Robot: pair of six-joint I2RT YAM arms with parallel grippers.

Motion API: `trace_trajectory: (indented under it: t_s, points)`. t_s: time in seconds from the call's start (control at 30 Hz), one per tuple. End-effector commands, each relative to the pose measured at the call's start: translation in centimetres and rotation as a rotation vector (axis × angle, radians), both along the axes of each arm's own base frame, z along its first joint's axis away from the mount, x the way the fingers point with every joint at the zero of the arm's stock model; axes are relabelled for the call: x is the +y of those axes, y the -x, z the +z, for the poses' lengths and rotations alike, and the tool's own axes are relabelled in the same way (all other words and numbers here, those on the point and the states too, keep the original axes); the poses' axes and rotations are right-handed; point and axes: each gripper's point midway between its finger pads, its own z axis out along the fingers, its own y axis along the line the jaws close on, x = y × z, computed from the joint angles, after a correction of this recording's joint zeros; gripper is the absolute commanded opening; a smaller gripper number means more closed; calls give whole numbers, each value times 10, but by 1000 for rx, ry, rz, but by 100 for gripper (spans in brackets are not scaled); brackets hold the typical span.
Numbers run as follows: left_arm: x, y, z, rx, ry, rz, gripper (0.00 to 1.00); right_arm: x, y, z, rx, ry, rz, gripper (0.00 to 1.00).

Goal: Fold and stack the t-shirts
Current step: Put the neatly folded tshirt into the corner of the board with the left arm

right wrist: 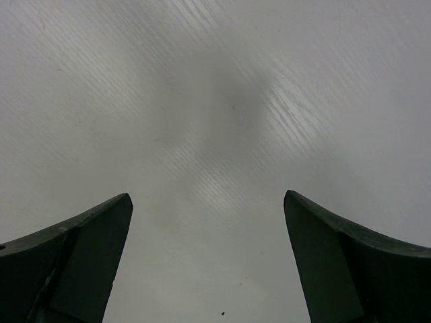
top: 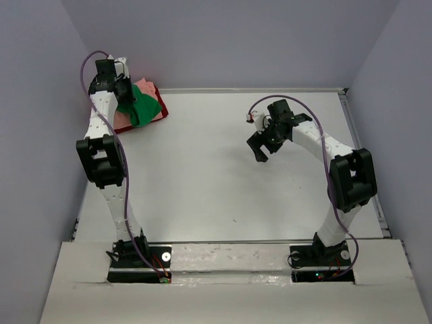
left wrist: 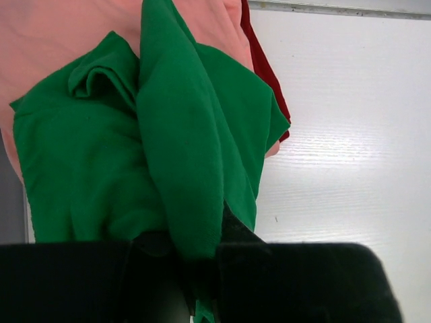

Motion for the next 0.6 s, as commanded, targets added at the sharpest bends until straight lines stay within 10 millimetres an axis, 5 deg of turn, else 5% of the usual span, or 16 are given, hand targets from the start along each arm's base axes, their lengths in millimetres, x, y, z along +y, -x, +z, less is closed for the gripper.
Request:
trace_trajectory:
  t_s: [0.0,0.57]
  points:
    - [6,13,4,5,25,4,0,-4,-1,0,-6,18,4,100]
    - [38,26,-65,197,-35,101,0,-3,0,-2,12,16,13,100]
